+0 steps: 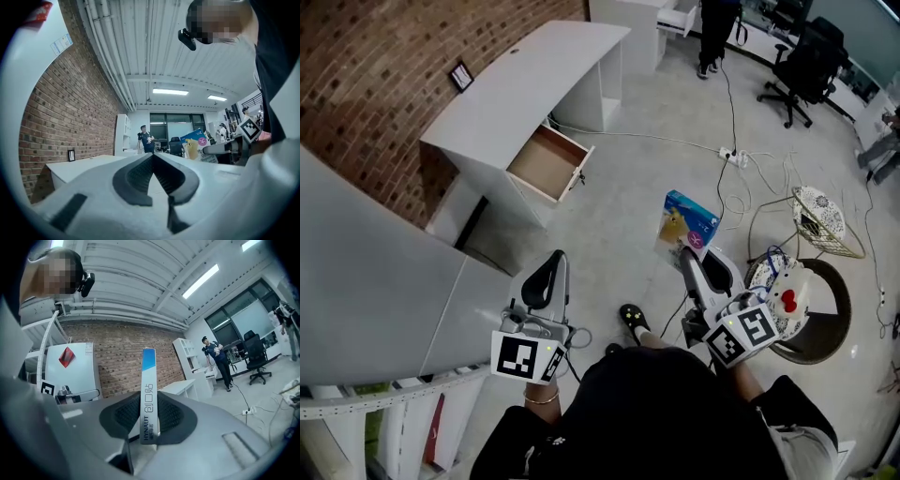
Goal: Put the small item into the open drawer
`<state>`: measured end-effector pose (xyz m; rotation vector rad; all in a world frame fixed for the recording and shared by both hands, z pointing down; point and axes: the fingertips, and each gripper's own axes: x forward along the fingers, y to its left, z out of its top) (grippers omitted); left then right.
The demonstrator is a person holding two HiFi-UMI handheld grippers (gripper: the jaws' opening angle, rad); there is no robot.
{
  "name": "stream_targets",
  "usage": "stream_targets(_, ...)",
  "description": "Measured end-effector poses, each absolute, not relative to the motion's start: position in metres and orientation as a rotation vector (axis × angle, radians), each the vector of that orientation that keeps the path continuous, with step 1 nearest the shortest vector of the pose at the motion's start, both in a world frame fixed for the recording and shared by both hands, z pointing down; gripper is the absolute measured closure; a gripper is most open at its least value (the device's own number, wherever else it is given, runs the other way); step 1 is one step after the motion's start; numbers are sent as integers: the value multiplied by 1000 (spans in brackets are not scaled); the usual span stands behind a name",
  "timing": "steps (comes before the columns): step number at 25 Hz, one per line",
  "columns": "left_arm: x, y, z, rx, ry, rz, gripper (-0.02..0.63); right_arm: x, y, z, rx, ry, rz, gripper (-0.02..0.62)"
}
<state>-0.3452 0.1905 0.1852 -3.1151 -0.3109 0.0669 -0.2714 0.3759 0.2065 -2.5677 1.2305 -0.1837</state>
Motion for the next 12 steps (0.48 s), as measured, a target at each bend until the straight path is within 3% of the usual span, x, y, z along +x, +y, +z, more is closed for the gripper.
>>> stream_targets(12, -369, 207, 196, -3139, -398, 61, 618, -308, 397, 208, -2591, 1161, -203, 499)
